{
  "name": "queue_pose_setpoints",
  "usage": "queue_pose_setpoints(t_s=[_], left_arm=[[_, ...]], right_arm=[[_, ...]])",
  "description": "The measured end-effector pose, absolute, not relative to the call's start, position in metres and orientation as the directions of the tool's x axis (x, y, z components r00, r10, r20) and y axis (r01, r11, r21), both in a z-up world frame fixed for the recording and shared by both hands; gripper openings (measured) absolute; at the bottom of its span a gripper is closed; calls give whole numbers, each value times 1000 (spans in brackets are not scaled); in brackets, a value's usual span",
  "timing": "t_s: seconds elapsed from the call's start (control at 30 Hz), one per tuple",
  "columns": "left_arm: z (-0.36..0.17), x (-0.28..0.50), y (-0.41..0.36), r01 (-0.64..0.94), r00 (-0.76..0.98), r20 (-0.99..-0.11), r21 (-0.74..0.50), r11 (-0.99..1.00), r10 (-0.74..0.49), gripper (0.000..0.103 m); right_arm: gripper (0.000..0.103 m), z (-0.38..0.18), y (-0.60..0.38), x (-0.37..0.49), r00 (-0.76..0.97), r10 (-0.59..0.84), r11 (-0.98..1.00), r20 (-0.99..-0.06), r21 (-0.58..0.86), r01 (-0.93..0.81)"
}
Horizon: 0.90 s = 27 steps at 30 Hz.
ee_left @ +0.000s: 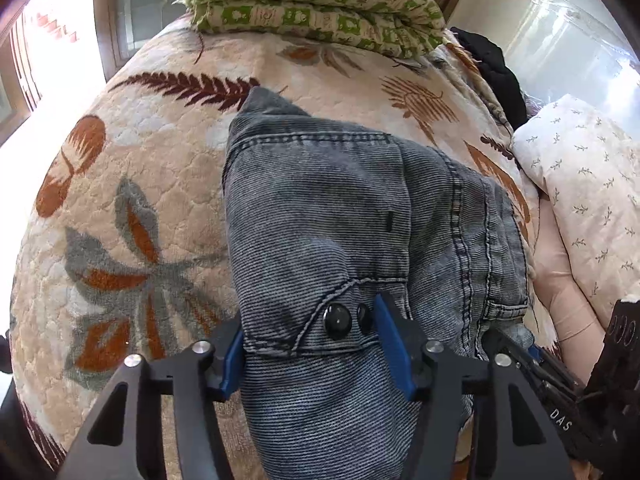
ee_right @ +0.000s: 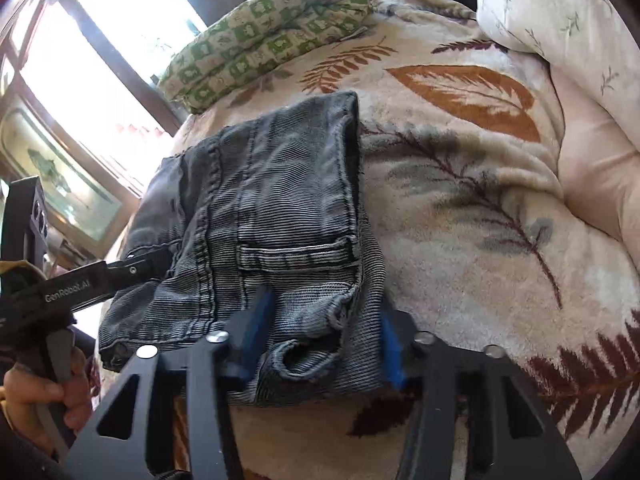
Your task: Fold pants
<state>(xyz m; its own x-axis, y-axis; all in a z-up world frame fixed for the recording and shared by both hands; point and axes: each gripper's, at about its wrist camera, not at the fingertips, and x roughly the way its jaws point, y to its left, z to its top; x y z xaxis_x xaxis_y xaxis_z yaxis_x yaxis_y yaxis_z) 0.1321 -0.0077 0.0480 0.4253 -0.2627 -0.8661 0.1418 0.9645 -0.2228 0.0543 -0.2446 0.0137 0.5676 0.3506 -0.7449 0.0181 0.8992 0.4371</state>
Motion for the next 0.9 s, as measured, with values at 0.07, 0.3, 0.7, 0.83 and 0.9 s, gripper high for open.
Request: queue_pose_setpoints(t_s=[0.07, 0.3, 0.7, 0.83, 0.9], left_arm=[[51, 131, -8, 148, 433, -862, -222, 964, -265, 54], [56, 129, -7, 148, 438, -852, -246, 958, -286, 51], [46, 131, 9, 121, 424, -828, -349, 929, -367, 50], [35, 138, 11, 101, 399, -832, -378, 920, -386, 56], [35, 139, 14, 100, 398, -825, -397, 912, -402, 55]], right_arm=[[38, 15, -245, 54, 572, 349, 901, -742, 434, 13], [32, 26, -243, 52, 601, 342, 907, -722, 420, -11], [41, 17, -246, 56, 582, 375, 888, -722, 461, 0], [48, 0, -257, 65, 585, 441, 837, -681, 547, 5], [47, 2, -255, 67, 584, 433, 845, -686, 534, 0]])
